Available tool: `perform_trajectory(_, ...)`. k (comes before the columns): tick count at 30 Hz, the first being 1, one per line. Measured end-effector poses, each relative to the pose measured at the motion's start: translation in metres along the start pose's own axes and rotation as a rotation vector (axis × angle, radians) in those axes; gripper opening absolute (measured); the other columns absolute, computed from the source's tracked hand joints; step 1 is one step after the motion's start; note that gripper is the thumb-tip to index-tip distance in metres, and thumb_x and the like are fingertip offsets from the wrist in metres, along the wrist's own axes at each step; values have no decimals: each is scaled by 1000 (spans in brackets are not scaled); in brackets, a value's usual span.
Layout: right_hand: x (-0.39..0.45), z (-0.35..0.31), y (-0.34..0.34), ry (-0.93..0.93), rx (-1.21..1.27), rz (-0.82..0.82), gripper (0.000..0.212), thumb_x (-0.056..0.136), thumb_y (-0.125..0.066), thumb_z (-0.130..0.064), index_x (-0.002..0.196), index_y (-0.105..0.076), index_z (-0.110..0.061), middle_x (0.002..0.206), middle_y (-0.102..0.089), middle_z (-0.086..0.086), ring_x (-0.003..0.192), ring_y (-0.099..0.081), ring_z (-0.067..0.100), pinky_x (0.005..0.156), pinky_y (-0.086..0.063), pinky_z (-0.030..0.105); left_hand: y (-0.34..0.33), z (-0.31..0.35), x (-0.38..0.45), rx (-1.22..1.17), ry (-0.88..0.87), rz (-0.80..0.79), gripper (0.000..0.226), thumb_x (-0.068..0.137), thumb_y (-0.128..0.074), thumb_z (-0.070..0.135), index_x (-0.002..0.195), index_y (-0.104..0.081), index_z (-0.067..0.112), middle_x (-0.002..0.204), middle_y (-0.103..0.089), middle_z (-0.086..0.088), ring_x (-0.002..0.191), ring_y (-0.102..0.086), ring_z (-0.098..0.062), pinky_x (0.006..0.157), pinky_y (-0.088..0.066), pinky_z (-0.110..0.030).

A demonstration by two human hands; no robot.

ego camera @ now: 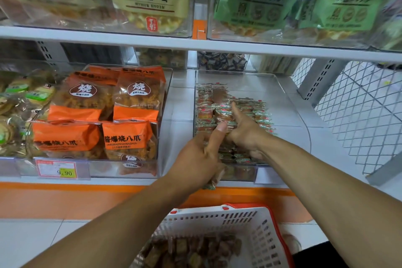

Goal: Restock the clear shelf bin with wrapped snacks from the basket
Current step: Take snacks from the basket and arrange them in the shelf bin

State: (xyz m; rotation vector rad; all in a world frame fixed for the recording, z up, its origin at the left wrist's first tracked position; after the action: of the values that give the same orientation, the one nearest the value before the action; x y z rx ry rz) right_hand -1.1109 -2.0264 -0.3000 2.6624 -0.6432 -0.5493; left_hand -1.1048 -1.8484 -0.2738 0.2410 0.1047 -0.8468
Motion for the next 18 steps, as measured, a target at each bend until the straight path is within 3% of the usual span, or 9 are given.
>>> perform_trajectory(3,1,-2,0,51,-82,71,118,80,-69,7,155,6,-43,163,-23,1,81,-61,1,47,-45,11,2,-3,0,-9,5,20,80,67,-32,89,112,-57,28,54,-59,-1,49,-56,-14,48,-42,-25)
perform_trajectory(5,-2,-2,-3,49,-132,15,110,83,-66,7,156,2,-40,163,-23,-1,97,-61,4,53,-43,10,3,-4,0,-8,2,55,77,68,-31,89,110,-59,31,57,-64,-1,53,-62,-11,53,-47,-27)
perform_trajectory(7,-5,-2,-4,24,-191,-22,106,85,-62,9,157,-1,-39,164,-17,-3,123,-53,19,58,-41,14,5,-7,1,9,0,113,78,70,-30,90,113,-62,32,76,-72,1,77,-70,-12,70,-56,-35)
perform_trajectory(9,-11,-7,-2,33,-255,-18,108,84,-63,9,157,2,-38,166,-9,-3,126,-48,21,61,-43,17,5,-6,0,-16,-4,142,69,84,-32,82,118,-62,29,89,-70,-2,90,-66,-21,86,-53,-45)
perform_trajectory(11,-22,-18,2,85,-350,10,110,82,-64,9,157,1,-37,167,-3,-2,141,-34,22,88,-52,30,4,-3,-1,-53,-31,174,57,94,-34,71,112,-63,25,75,-64,-3,75,-61,-21,77,-51,-44)
perform_trajectory(13,-40,-29,8,184,-429,75,99,83,-61,8,157,-13,-37,166,-10,-2,149,-22,22,109,-42,41,5,1,-3,-88,-91,236,50,98,-36,65,105,-61,23,61,-59,-1,59,-58,-17,62,-49,-38)
perform_trajectory(16,-72,-37,12,302,-198,83,37,94,-62,-15,123,-59,-36,130,-61,-3,118,-60,17,89,-54,37,5,8,-6,-132,-202,322,51,95,-36,65,105,-59,21,53,-56,3,45,-51,-11,48,-42,-28)
perform_trajectory(17,-84,-39,11,263,-20,-24,15,96,-63,-27,110,-65,-31,110,-70,-2,101,-68,20,83,-56,39,5,10,-8,-119,-241,345,54,91,-35,68,105,-58,21,53,-57,3,43,-51,-9,45,-42,-25)
perform_trajectory(18,-95,-40,8,204,139,-174,16,95,-64,-37,105,-67,-25,97,-73,3,89,-70,23,78,-57,40,4,11,-9,-89,-273,365,58,87,-32,69,105,-57,20,54,-59,6,43,-52,-5,44,-42,-23)
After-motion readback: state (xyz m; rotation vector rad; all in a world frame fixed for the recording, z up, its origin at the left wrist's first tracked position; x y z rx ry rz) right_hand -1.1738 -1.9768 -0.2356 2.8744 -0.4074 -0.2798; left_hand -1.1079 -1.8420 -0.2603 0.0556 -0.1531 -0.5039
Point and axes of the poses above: each hand's wrist, its own x-axis towards the middle knuckle, its own y-axis out of the back of the hand, z = x × y, the point moved 1 cm from there along x, towards the middle knuckle
